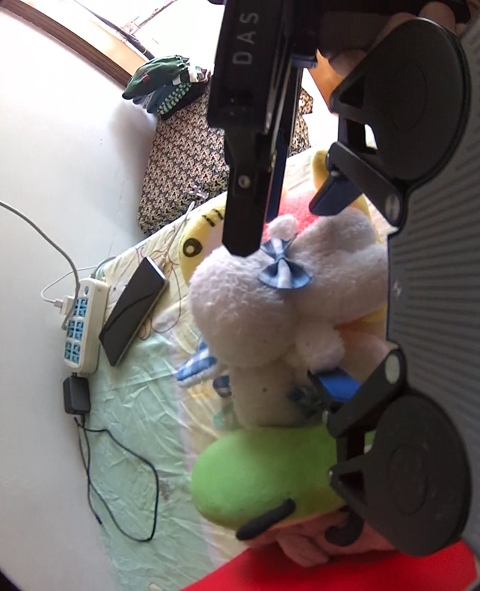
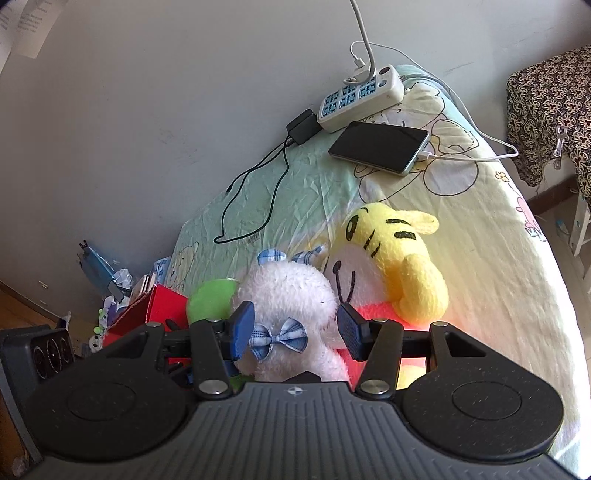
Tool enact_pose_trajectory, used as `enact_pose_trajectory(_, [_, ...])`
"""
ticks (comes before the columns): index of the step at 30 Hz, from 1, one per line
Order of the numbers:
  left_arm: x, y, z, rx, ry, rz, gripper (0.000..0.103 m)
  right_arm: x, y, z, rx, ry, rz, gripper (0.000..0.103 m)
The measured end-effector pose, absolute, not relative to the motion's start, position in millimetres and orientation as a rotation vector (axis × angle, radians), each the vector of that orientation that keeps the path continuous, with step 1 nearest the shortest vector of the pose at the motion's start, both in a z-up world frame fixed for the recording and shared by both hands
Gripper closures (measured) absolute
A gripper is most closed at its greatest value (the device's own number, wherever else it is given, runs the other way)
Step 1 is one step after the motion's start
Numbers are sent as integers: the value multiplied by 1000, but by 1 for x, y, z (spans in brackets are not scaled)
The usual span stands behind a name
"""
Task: Organize objects
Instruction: 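Close the right gripper on the white bunny's body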
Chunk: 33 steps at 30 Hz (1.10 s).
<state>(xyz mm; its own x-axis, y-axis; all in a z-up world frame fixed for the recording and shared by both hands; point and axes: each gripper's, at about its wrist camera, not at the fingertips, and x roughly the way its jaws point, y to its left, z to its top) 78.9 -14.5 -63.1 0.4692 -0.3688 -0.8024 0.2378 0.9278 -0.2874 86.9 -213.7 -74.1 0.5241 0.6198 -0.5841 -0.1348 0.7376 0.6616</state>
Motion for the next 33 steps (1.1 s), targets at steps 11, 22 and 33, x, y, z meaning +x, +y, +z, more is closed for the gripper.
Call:
enact_pose_trajectory(11, [92, -6, -71, -192, 1017, -425, 30, 98, -201, -95, 667, 946, 553, 47])
enact_pose_trajectory(22, [78, -6, -58, -159, 993, -419, 36, 77, -199, -79, 630, 910, 584, 54])
enact_pose_trajectory(33, [32, -17, -32, -127, 941, -420, 40, 39, -206, -60, 596, 871, 620, 54])
